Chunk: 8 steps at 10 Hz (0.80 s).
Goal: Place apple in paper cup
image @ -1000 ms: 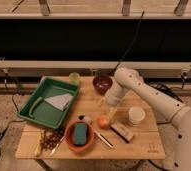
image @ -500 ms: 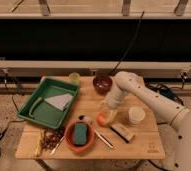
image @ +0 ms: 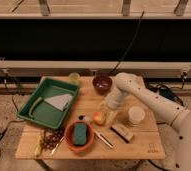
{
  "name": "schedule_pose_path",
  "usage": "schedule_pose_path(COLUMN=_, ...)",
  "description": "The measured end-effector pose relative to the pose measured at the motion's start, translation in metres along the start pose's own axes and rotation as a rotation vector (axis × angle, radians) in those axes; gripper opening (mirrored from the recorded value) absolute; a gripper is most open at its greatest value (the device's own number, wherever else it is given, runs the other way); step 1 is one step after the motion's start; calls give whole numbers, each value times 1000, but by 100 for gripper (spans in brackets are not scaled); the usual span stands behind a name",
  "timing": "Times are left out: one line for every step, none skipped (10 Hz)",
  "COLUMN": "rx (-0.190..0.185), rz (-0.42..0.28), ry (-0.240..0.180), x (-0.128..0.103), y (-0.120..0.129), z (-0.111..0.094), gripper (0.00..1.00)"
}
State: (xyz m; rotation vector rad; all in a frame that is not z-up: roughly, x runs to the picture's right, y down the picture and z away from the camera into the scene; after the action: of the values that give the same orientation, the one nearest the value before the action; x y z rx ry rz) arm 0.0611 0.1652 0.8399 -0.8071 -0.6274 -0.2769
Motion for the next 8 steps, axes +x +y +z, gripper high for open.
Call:
schedule_pose_path(rx=0, rz=1, ry=0, x=0, y=0, z=0, gripper=65)
schedule_pose_path(rx=1, rz=2, ry=1, x=0, y=0, z=-1, gripper=65)
schedule_pose_path(rx=3, rz=3, ry=2, x=0, y=0, z=-2, gripper=65)
schedule_pose_path(rx=3, rz=3, ry=3, x=0, y=0, z=-3, gripper=65)
schedule_pose_path(rx=4, rz=4, ry=1, x=-1, y=-1, z=-3, gripper=65)
schedule_pose_path(rx=4, rz=4, ry=-1, x=-1, y=-1, z=-4, gripper=65)
schedule_pose_path(rx=4, rz=3, ry=-4, x=-2, y=-2, z=-4, gripper=65)
schedule_pose_path(rx=3, rz=3, ry=-7, x=-3, y=-2, z=-3, gripper=65)
